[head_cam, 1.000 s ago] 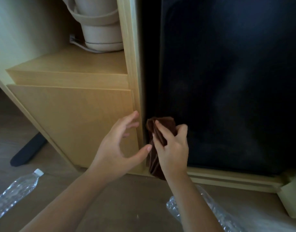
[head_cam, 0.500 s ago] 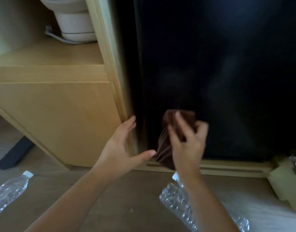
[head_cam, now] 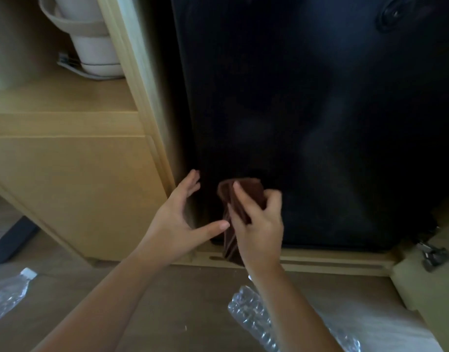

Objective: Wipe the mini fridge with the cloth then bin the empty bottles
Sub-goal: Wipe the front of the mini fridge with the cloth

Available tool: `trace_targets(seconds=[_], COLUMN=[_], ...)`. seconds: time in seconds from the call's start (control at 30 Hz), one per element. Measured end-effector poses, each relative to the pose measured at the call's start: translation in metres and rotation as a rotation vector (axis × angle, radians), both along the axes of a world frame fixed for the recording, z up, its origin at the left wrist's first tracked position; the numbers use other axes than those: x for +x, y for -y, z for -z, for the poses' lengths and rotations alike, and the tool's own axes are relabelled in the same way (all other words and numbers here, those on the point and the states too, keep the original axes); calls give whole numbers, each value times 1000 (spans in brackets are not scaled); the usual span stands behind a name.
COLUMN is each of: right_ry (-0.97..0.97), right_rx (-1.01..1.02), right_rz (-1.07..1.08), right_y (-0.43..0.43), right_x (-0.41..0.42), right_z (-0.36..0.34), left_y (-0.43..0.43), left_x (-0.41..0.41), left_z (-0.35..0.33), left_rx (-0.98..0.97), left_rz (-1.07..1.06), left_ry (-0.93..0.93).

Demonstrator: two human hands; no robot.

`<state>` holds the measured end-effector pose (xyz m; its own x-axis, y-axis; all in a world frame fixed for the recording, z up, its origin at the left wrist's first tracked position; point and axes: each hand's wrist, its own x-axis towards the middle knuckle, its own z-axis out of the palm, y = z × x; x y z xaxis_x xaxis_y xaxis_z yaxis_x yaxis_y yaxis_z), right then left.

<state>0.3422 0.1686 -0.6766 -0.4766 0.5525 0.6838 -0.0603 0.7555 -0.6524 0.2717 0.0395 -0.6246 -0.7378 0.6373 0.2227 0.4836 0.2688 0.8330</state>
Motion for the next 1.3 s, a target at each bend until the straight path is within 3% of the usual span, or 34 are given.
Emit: trace_targets(seconds=[0.07, 0.13, 0.23, 0.3, 0.47, 0.73, 0.97, 1.17, 1.3], right_ry=[-127, -128, 99, 179, -54, -341, 126, -322, -318], right_rx=[14, 47, 208, 170, -143, -120, 53, -63, 16], right_rz=[79, 117, 68, 39, 235, 264, 65, 263, 301], right_y=[-4, -4, -2, -12, -67, -80, -32, -67, -62], right_x=[-8, -10, 3, 20, 63, 44, 38, 35, 24], right_z=[-19, -27, -8, 11, -4, -74, -7, -58, -53], left_y=[-1, -6, -14, -16, -20, -20, -17, -7, -8], left_x=[-1, 1, 5, 6, 10, 5, 5, 2, 2], left_z=[-3, -6, -10, -11, -14, -15, -13, -1, 10], left_rx=[14, 20, -5, -26, -94, -55, -47, -110, -105], left_rz=[-12, -29, -64, -67, -83, -85, -53, 13, 32], left_ry=[-7, -10, -37, -38, -69, -40, -16, 28, 36])
